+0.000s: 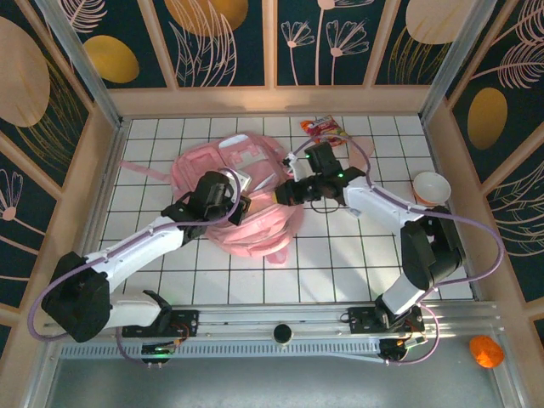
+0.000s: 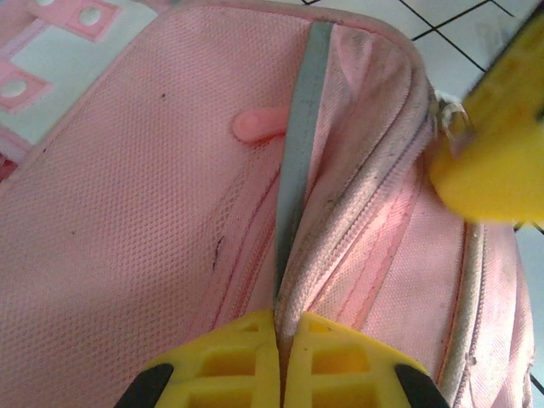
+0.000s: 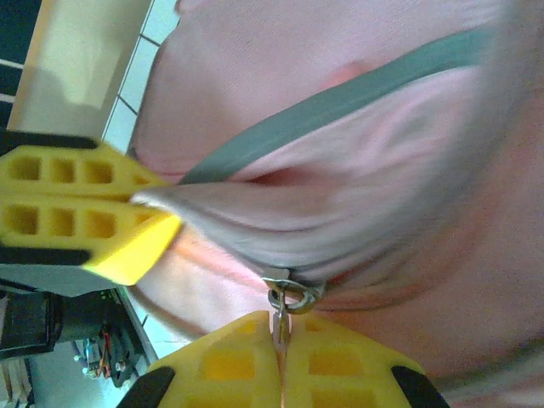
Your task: Pack the student bag
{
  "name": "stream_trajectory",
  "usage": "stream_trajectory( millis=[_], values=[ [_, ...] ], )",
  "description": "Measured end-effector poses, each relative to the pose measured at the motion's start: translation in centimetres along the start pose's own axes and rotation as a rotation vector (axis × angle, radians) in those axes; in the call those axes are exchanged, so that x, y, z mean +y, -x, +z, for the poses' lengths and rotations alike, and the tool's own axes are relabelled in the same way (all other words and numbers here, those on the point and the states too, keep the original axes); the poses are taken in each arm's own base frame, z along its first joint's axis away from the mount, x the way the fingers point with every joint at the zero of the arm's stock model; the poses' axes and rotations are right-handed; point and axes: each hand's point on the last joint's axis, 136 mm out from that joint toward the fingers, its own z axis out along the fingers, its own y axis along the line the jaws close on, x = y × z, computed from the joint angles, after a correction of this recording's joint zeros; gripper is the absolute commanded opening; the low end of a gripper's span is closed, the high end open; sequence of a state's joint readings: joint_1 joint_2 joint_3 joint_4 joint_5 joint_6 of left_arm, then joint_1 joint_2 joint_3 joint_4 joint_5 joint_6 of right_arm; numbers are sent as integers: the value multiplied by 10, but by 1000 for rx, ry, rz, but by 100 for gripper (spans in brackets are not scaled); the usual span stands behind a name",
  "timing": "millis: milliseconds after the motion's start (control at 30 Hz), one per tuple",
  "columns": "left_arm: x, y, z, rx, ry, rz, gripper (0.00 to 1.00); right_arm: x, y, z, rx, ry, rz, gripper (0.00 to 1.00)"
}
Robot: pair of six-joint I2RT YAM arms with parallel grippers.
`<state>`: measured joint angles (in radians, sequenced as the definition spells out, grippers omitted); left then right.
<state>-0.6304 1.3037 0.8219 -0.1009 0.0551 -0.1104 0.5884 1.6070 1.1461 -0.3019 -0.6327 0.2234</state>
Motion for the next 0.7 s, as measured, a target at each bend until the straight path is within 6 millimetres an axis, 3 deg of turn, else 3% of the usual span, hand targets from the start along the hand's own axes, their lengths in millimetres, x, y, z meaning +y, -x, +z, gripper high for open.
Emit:
stream_trajectory(
  millis=[233, 467, 533, 633, 700],
  values=[
    [2, 3, 4, 7, 11, -4, 0, 6, 1, 5, -7, -32, 62, 0],
    [1, 2, 4, 12, -6, -8, 0, 32, 3, 25, -36, -14, 152, 0],
    [1, 2, 4, 12, -5, -5, 0, 33, 2, 28, -43, -24, 166, 7],
    [1, 3, 4, -1, -9, 19, 0, 33, 1, 28, -46, -21, 186, 28],
    [0, 3, 3, -24, -19, 49, 0, 39, -5, 23, -38, 5, 198, 35]
  ],
)
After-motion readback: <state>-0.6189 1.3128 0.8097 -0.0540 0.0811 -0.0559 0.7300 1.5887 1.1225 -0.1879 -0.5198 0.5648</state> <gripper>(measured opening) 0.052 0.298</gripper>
